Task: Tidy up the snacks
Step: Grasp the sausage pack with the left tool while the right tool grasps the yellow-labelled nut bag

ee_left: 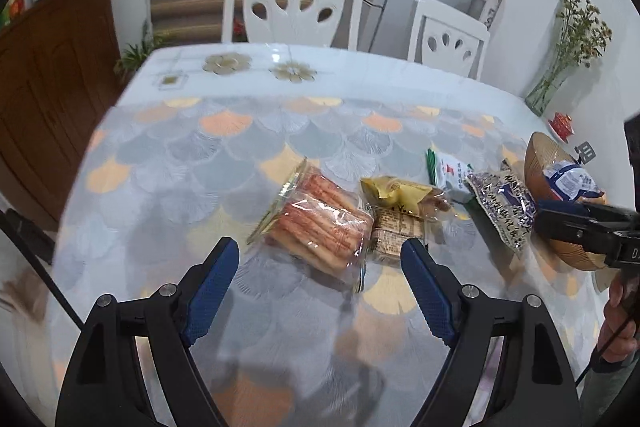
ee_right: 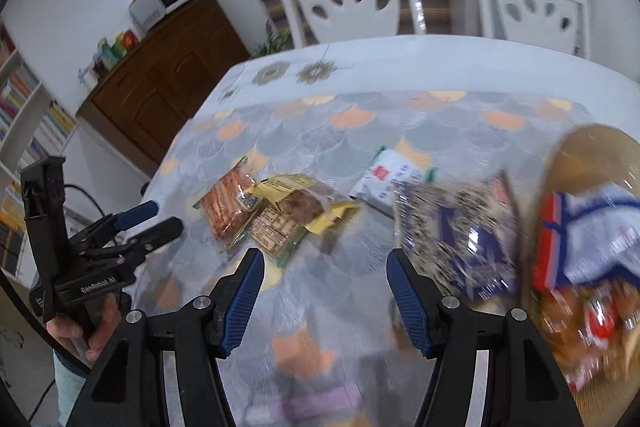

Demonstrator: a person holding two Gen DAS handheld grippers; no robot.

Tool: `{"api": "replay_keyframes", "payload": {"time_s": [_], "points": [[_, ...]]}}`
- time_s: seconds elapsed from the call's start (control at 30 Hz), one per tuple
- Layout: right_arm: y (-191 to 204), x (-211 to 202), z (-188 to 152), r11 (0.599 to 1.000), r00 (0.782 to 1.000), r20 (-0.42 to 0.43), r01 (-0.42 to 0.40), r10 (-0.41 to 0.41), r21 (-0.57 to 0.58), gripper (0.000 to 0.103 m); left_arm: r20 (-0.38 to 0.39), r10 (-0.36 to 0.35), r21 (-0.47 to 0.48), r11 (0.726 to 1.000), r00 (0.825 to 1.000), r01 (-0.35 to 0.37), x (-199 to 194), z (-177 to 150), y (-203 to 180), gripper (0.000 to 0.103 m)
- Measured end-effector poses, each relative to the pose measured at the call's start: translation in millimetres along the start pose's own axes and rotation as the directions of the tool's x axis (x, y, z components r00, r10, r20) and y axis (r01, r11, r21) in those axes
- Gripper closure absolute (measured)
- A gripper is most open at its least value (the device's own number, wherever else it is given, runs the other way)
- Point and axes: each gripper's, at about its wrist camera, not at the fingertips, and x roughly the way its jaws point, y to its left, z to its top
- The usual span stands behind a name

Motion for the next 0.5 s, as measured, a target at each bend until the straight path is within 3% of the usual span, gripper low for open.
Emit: {"api": "replay_keyframes", "payload": {"time_s": [0.23,0.33,0.5], "points": [[12.2,53.7,30.6,0.997,0.998,-0.066,-0.014,0.009,-0.081,0.042,-0.04,-0.014,0.081,0.997,0.999,0.017,39.9,3.3,-11.5,0.021],[13.5,76.2,38.6,0.994,0.995,-0.097,-0.024,0.014,-0.102,0.042,-0.034,0.029,0.112,0.993,0.999,-0.025,46.7,3.2,-14.8,0.021],[12.6,103.5,46.2,0.992,0.99,-0.134,-0.048,0.033,-0.113,0.042,-0.037,0.023,0.102,0.995,0.999,-0.02,52.7,5.0,-10.4,0.021]]}}
